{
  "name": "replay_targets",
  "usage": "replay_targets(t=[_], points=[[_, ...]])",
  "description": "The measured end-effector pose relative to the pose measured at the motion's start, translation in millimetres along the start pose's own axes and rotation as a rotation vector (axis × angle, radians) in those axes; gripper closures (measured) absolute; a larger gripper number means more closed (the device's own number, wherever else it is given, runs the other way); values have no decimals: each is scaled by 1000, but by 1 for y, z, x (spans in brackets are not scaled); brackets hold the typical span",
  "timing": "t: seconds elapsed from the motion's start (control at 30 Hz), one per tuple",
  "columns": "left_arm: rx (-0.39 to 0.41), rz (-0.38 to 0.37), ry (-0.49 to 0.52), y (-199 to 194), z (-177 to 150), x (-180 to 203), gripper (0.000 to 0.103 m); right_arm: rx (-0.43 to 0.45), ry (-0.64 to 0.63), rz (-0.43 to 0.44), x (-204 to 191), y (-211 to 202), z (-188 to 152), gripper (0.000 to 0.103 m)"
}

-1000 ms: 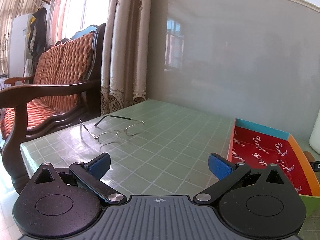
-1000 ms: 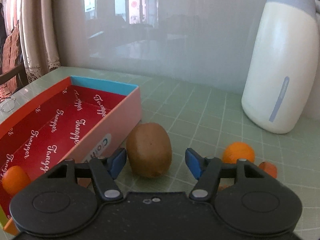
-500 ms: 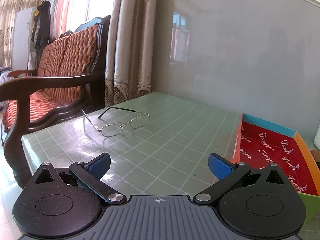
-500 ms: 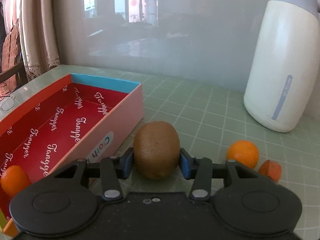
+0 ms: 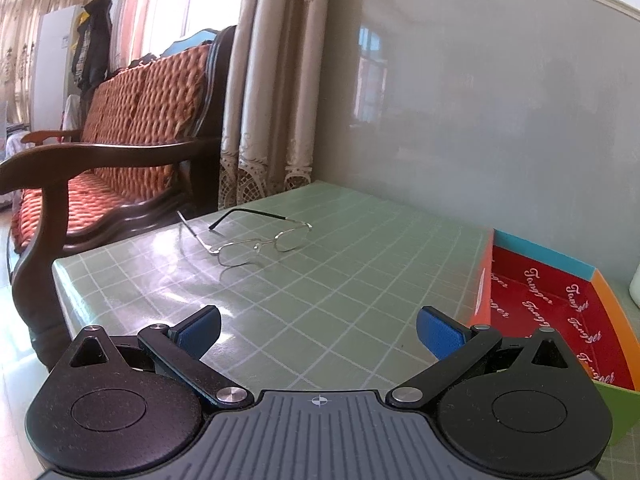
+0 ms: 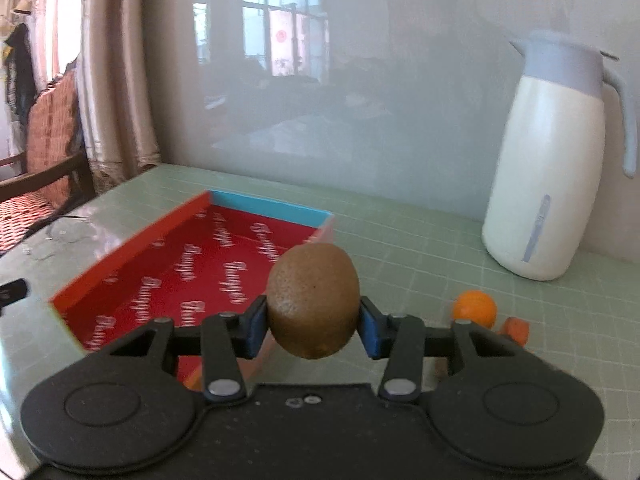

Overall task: Organize fruits
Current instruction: 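Carry the kiwi with the right gripper into the red box and open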

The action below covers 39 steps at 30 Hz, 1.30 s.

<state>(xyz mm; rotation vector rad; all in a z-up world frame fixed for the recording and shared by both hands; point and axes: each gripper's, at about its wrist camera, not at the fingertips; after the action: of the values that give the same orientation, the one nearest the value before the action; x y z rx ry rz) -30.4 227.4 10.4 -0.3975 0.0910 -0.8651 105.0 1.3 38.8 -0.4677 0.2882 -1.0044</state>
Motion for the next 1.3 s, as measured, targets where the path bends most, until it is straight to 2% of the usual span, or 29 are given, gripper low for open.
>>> replay_targets(t=[0.17, 0.33, 0.7, 0.77, 0.83, 1.07, 1.2, 1.3], points=[[-4, 10, -29, -2, -2, -10, 0, 9, -49, 56, -38, -9, 6, 58], [-5, 18, -58, -2, -2, -20, 0, 0, -93, 87, -69, 0, 10, 58], [-14, 27, -84, 1, -3, -33, 0, -47, -108, 76, -85, 21, -1, 56], [-15, 24, -83, 2, -3, -33, 0, -37, -102, 71, -84, 19, -3, 55], [-15, 23, -78, 2, -3, -32, 0, -10, -98, 62, -81, 13, -2, 44], [-14, 16, -59, 2, -3, -25, 0, 90, -38, 43, -53, -17, 9, 44], [-12, 12, -51, 1, -3, -22, 0, 160, 16, -23, -17, -42, 1, 43], [-13, 9, -45, 1, -3, -19, 0, 209, 85, -111, 23, -63, -14, 42]])
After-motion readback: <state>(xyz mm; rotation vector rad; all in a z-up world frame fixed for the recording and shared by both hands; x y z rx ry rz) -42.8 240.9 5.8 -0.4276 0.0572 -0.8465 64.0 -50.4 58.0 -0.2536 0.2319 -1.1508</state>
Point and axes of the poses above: each gripper's, at about its wrist camera, not at the fingertips, and y roughly the way its jaws point, x to its right, z to its top, and after that the axes turned 3 degrees about x, right-handed
